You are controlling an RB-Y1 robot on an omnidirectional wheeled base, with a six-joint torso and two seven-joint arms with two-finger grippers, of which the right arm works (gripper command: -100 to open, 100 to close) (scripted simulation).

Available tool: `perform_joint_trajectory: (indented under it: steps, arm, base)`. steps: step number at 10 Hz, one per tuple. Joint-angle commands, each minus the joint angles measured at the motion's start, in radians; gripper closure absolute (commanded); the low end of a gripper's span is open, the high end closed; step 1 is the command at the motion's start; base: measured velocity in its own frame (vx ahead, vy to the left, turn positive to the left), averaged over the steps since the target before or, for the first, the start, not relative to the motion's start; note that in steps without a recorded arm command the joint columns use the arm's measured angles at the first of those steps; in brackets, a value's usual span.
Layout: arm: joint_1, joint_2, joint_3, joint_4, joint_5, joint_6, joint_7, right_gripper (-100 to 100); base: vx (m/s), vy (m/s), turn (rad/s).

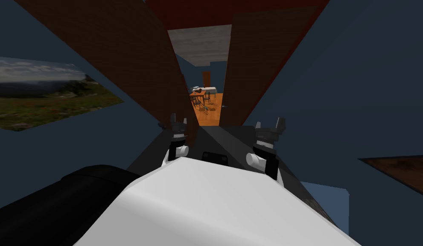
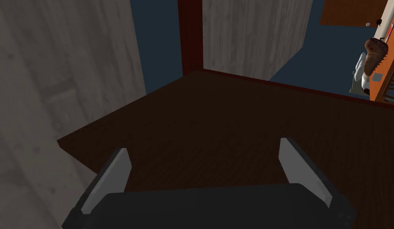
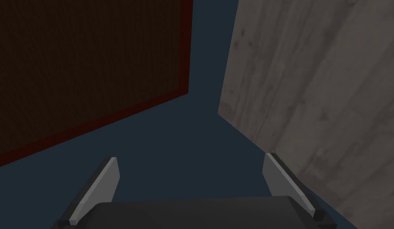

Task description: Pull the door open

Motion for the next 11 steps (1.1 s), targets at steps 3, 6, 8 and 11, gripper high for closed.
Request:
perform_joint_trajectory:
  steps: [3, 6, 8, 11]
  arm:
    - [-0.025, -0.028, -0.002, 0.075, 0.011, -0.024, -0.012, -100]
    - [-0.050, -0.050, -0.005, 0.149, 0.022, -0.048, -0.023, -100]
    - [-0.061, -0.059, -0.006, 0.182, 0.027, -0.059, -0.029, -100]
    - [-0.080, -0.075, -0.008, 0.241, 0.035, -0.078, -0.038, -100]
  base:
    - [0.140, 0.011, 0.016]
    - [0.143, 0.027, 0.015]
    - [0.123, 0.002, 0.012]
    - [0.090, 0.009, 0.013]
